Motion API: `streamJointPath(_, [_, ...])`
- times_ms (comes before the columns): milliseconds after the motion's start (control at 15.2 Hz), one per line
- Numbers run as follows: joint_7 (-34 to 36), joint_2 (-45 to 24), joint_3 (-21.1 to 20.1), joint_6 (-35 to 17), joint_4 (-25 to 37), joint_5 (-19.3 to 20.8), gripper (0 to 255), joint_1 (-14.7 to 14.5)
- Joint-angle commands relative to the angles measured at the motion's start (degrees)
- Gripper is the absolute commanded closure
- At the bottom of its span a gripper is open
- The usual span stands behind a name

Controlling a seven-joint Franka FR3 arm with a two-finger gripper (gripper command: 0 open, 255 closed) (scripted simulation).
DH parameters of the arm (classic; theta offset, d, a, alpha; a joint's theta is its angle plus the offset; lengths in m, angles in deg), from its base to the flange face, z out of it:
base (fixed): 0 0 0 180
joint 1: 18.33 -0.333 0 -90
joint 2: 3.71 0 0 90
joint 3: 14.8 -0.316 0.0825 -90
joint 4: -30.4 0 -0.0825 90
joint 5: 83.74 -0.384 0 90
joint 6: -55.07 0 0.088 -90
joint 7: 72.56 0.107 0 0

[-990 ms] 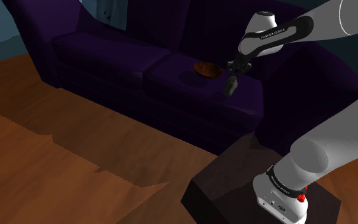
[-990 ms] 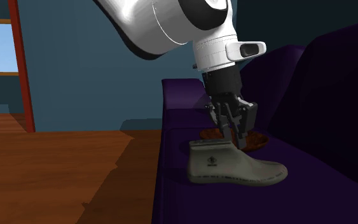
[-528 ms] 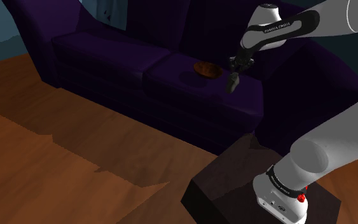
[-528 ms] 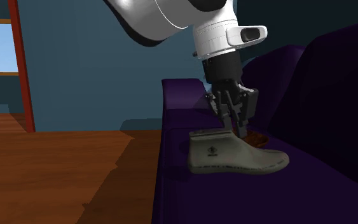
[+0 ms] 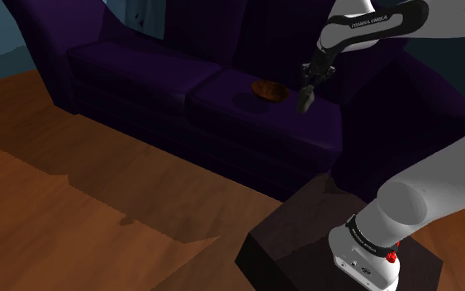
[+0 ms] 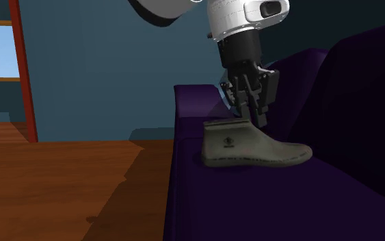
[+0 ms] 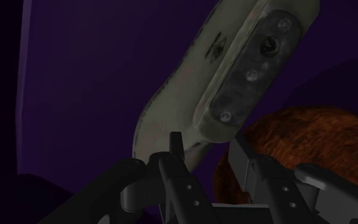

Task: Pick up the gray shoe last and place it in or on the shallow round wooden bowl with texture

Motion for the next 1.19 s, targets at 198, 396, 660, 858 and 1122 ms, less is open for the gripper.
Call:
streamJointPath(198, [-0.7, 0.8, -0.1, 3.9, 3.1, -0.4, 255, -0.1])
streamJointPath(396, [-1.0, 1.3, -0.2, 6.1, 5.0, -0.6, 255, -0.2])
streamJointPath(660, [-0.9, -0.3, -0.6, 8.9, 9.1, -1.0, 255, -0.6])
streamJointPath(858, [0.5, -5.9, -1.6, 11.3, 16.9, -1.7, 255, -1.5])
streamJointPath(1122, [1.9, -14.0, -2.8, 15.4, 28.7, -2.3, 255, -2.6])
